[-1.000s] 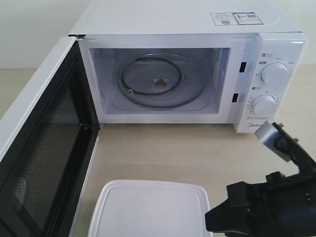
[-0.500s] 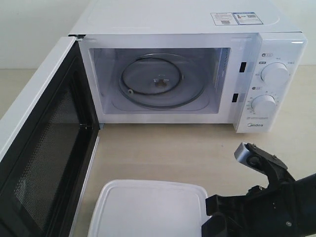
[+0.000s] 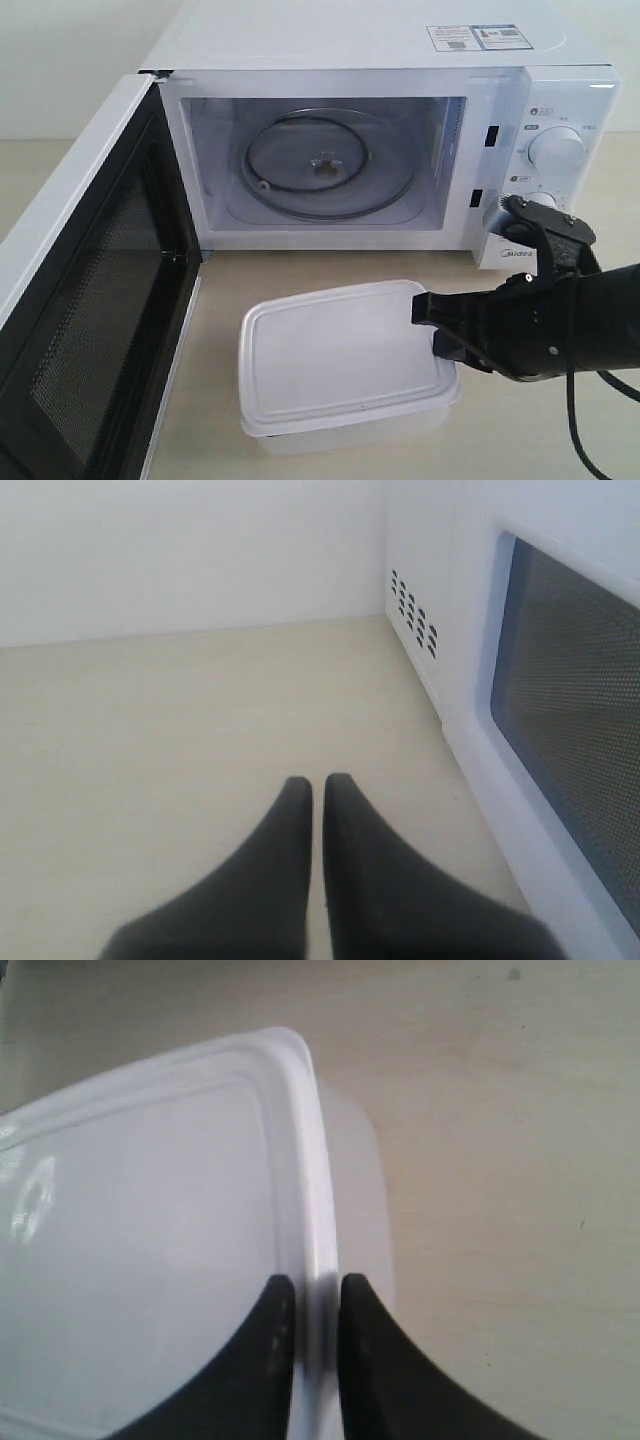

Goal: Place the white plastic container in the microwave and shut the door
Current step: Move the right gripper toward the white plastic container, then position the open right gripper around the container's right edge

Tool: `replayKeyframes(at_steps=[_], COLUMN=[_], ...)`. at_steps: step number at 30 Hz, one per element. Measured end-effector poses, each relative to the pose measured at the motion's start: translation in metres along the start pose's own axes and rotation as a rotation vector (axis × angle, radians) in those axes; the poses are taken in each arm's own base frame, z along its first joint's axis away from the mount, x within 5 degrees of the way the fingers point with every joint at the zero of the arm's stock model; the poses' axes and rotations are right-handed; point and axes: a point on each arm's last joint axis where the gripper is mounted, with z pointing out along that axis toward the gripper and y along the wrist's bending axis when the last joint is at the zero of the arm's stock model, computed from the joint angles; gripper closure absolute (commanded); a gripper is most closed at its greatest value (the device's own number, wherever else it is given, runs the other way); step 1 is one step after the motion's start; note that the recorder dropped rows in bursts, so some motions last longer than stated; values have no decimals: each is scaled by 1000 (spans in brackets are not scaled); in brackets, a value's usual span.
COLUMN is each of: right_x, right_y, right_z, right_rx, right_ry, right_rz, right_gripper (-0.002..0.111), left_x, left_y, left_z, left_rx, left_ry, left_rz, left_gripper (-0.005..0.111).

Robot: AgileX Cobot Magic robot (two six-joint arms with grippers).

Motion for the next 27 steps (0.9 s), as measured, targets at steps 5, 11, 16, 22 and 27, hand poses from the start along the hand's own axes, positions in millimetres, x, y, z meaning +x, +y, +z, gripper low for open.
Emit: replayKeyframes(at_steps=[5,11,16,22,27], right_x=[-3,-6,-5,10,41], right_y=[0,2,19,38,47], right_z=[0,-6,-36,-60,-53], right_rx=[11,6,-133,-305,-348], right_ry=[-14,-48,-72,-10,66], right_rz=[-35,18,20,76,141], right_gripper=[52,68,68,68,68], left_x=[0,0,0,0,0], left_y=[0,0,0,0,0], left_z=[0,0,0,0,0], left_rx=[0,0,0,0,0], left_ry=[0,0,0,0,0], left_rz=[0,0,0,0,0], left_gripper=[102,102,102,102,102])
